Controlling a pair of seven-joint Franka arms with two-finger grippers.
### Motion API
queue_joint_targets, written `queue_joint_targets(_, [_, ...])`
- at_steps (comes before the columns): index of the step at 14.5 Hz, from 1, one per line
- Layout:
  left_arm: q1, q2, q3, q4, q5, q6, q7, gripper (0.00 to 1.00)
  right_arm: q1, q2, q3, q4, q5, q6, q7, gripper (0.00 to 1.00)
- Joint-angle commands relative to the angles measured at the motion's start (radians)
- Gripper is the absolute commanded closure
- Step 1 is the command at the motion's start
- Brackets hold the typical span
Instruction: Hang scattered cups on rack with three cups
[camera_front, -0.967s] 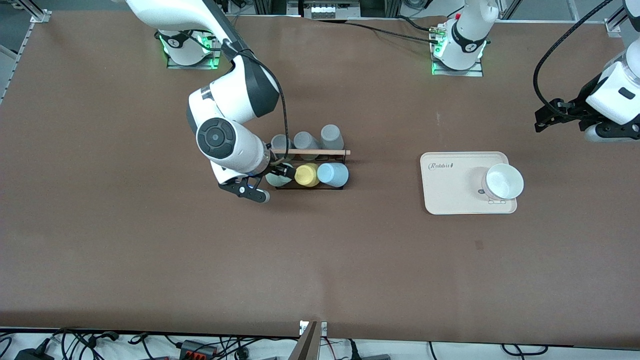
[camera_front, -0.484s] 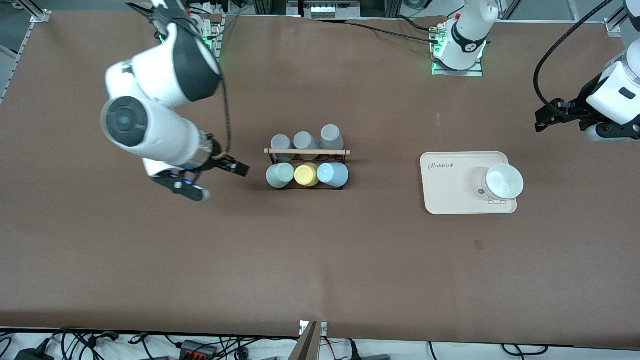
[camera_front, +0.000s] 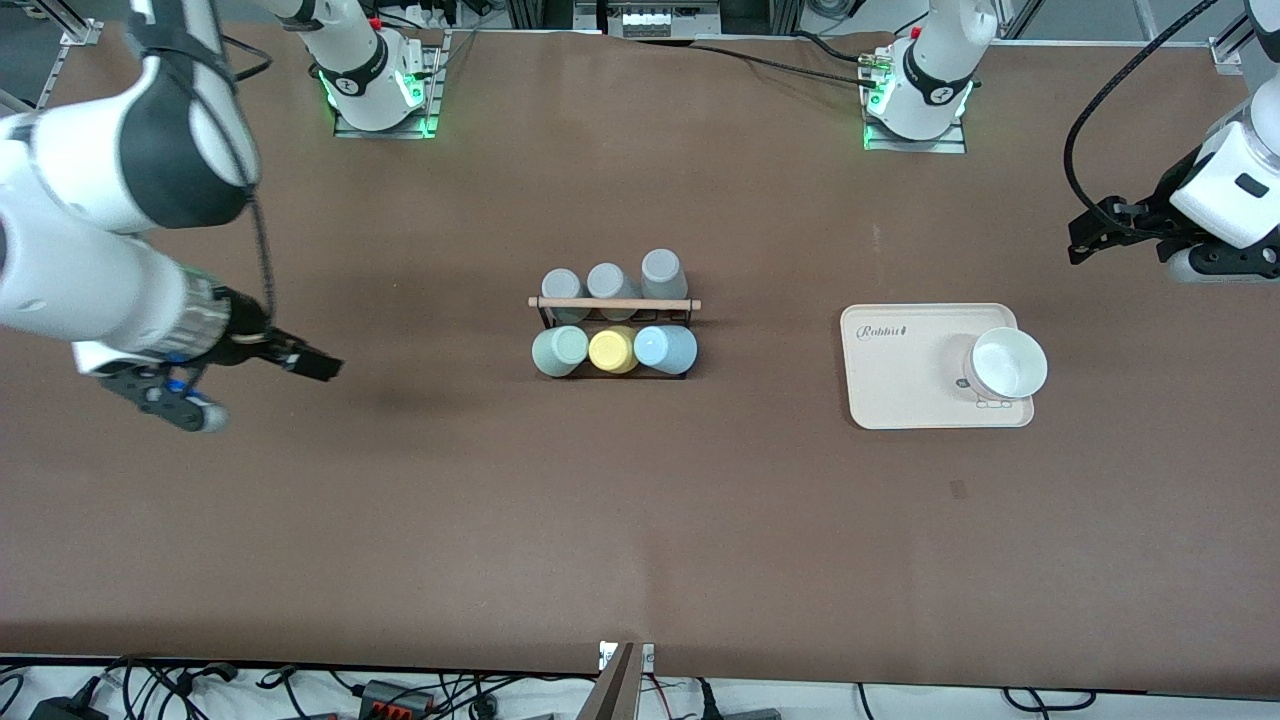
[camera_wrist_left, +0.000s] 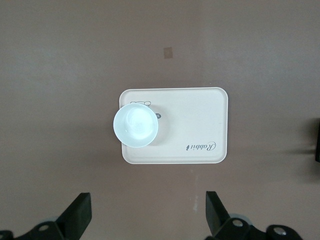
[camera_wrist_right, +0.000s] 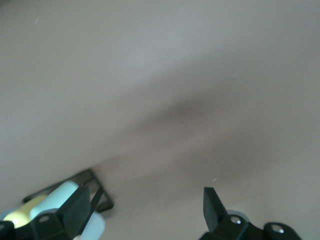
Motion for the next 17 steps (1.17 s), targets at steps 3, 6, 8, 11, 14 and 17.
queue_joint_targets(3, [-0.005, 0.008, 0.006, 0.028, -0.017, -0.026, 0.027, 0.0, -0.008, -0.054, -0.001, -0.031, -0.115, -0.003, -0.02, 0.0])
queue_joint_targets(6, [-0.006, 0.006, -0.003, 0.028, -0.017, -0.028, 0.027, 0.0, -0.068, -0.057, -0.001, -0.034, -0.121, -0.011, -0.154, 0.0])
queue_joint_targets(8, [-0.006, 0.005, -0.003, 0.03, -0.016, -0.031, 0.027, 0.0, -0.12, -0.062, 0.002, -0.054, -0.121, -0.011, -0.198, 0.0])
queue_joint_targets(11, [-0.006, 0.005, -0.003, 0.03, -0.016, -0.033, 0.027, 0.0, -0.245, -0.132, 0.08, -0.114, -0.116, 0.014, -0.193, 0.0])
queue_joint_targets(14, [-0.005, 0.005, -0.004, 0.03, -0.017, -0.033, 0.027, 0.0, -0.284, -0.172, 0.112, -0.134, -0.115, 0.041, -0.196, 0.0])
queue_joint_targets(17, [-0.005, 0.005, -0.004, 0.03, -0.017, -0.033, 0.027, 0.0, -0.33, -0.256, 0.16, -0.227, -0.106, 0.115, -0.207, 0.0])
